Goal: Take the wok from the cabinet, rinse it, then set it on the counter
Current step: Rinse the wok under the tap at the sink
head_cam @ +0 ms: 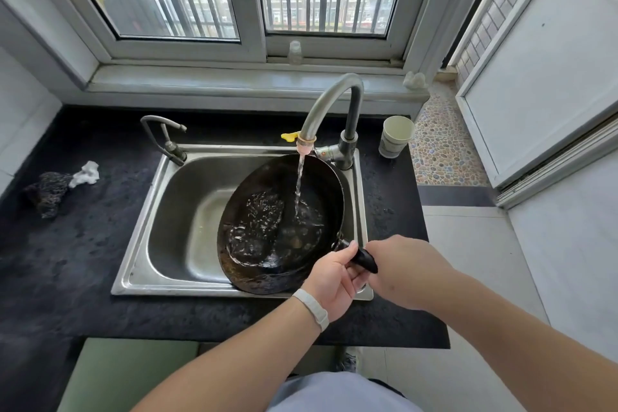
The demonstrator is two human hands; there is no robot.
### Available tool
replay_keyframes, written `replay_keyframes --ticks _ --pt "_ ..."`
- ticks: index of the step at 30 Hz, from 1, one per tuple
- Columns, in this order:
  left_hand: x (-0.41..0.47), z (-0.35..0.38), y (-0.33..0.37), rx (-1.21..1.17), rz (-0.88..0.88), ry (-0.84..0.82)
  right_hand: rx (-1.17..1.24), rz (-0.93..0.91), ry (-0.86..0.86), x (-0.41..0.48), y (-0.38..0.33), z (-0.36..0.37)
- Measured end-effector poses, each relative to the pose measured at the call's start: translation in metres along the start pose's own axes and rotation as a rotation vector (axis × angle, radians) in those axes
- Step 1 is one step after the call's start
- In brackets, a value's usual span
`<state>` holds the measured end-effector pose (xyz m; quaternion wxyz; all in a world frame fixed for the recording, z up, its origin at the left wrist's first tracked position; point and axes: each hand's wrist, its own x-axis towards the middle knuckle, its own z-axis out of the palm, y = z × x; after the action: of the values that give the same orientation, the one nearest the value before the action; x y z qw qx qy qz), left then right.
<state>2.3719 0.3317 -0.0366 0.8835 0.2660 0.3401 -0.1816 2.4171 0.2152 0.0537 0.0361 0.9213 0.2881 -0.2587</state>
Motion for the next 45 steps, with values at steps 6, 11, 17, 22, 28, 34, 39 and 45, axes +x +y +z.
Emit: replay_keyframes --ticks 6,11,17,22,28,34,39,45 --pt "-0.004 -0.004 -0.003 0.044 0.001 -0.004 0.147 0.051 -0.06 0.003 -0.001 0.002" --pt "-0.005 -0.012 -0.009 0.081 0.019 0.012 0.366 0.068 -0.133 0.006 -0.002 0.013" --pt "-0.007 -0.03 -0.014 0.145 0.006 0.05 0.591 0.149 -0.193 0.011 -0.001 0.038" --pt "-0.004 -0.038 -0.016 0.157 0.025 0.088 0.738 0.179 -0.215 0.014 0.0 0.057" --pt "-0.003 -0.042 -0.014 0.173 0.069 0.143 0.927 0.117 -0.192 0.013 0.005 0.075" --pt "-0.003 -0.038 -0.004 0.181 0.132 0.161 1.158 0.059 -0.164 0.015 0.006 0.077" --pt "-0.004 -0.038 0.004 0.13 0.145 0.154 1.313 0.074 -0.202 0.022 0.004 0.08" --pt "-0.003 -0.039 0.001 0.122 0.196 0.194 1.428 0.042 -0.268 0.025 0.003 0.084"
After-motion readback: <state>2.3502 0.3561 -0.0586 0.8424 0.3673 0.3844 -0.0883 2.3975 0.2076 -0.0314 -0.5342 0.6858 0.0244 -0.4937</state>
